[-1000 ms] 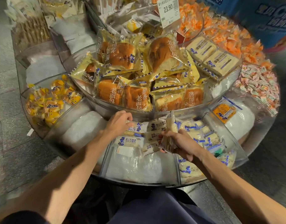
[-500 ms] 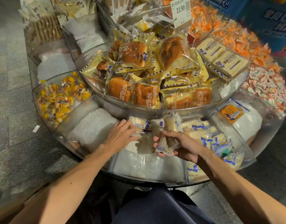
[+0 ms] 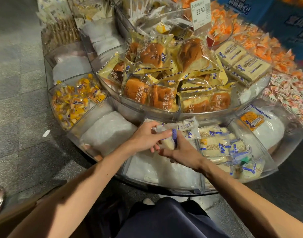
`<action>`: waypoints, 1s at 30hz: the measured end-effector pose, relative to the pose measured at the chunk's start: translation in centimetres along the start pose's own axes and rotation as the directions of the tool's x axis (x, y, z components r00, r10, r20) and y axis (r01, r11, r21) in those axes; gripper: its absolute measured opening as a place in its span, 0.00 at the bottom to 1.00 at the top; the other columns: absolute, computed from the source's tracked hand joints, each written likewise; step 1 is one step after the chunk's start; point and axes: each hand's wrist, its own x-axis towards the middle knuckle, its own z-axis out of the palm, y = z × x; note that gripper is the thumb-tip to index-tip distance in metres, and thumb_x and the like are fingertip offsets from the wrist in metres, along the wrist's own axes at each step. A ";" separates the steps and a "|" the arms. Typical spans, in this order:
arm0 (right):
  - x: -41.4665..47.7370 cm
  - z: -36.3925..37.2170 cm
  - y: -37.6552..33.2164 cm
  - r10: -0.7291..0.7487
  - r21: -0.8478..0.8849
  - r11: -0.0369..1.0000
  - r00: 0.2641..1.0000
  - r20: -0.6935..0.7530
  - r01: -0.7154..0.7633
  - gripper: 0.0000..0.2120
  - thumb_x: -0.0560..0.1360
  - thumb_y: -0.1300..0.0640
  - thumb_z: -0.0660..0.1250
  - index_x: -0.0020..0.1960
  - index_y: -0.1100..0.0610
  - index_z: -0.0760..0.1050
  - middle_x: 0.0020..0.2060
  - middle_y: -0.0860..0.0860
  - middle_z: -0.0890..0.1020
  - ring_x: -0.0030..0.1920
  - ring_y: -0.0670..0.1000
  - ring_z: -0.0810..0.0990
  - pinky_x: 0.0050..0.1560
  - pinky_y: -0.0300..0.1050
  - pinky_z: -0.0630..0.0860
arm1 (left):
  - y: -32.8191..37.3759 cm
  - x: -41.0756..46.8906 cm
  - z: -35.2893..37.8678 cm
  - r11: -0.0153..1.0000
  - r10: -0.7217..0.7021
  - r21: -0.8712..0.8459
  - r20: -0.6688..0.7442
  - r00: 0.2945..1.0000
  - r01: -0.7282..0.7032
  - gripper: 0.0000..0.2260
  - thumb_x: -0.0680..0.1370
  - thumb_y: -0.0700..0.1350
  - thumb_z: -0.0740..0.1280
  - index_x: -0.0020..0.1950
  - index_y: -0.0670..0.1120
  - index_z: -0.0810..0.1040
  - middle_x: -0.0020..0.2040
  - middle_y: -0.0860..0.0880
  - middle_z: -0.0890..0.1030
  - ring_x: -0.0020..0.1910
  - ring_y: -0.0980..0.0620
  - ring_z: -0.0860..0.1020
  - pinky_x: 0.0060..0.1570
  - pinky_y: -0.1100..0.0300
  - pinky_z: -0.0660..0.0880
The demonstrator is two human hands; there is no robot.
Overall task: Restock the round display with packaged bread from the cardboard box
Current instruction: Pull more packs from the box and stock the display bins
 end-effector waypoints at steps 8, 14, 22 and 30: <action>-0.8 -0.6 0.4 -0.006 0.288 0.958 0.999 0.038 -0.005 0.18 0.71 0.68 0.75 0.58 0.59 0.75 0.47 0.53 0.85 0.38 0.46 0.85 0.35 0.35 0.78 | -2.8 -2.8 -2.2 0.844 -0.071 -0.531 0.033 0.997 0.078 0.12 0.77 0.37 0.70 0.60 0.42 0.78 0.52 0.42 0.86 0.49 0.45 0.85 0.45 0.56 0.83; -0.3 0.0 0.2 0.003 0.239 0.971 1.000 0.019 -0.007 0.20 0.67 0.57 0.77 0.55 0.61 0.75 0.45 0.58 0.85 0.40 0.55 0.83 0.37 0.48 0.82 | -5.6 -3.1 -2.7 0.965 -0.125 -0.246 -0.135 0.983 0.089 0.08 0.76 0.43 0.74 0.54 0.45 0.81 0.45 0.48 0.86 0.43 0.51 0.83 0.41 0.60 0.79; 0.6 -2.2 3.2 0.134 0.331 0.938 0.989 -0.062 -0.106 0.11 0.78 0.70 0.63 0.60 0.65 0.72 0.49 0.64 0.85 0.44 0.61 0.85 0.40 0.52 0.82 | -10.4 0.0 -0.7 0.985 -0.050 0.130 -0.428 0.903 0.116 0.06 0.75 0.48 0.74 0.43 0.53 0.78 0.42 0.55 0.83 0.43 0.52 0.82 0.42 0.55 0.80; 0.4 -3.2 3.2 0.082 0.440 0.891 0.992 0.092 -0.114 0.22 0.72 0.75 0.63 0.64 0.65 0.66 0.54 0.69 0.82 0.44 0.63 0.82 0.37 0.54 0.77 | -12.0 0.9 0.9 0.726 0.361 0.686 -0.447 0.818 0.054 0.15 0.73 0.53 0.74 0.56 0.48 0.81 0.52 0.47 0.72 0.51 0.46 0.73 0.45 0.52 0.74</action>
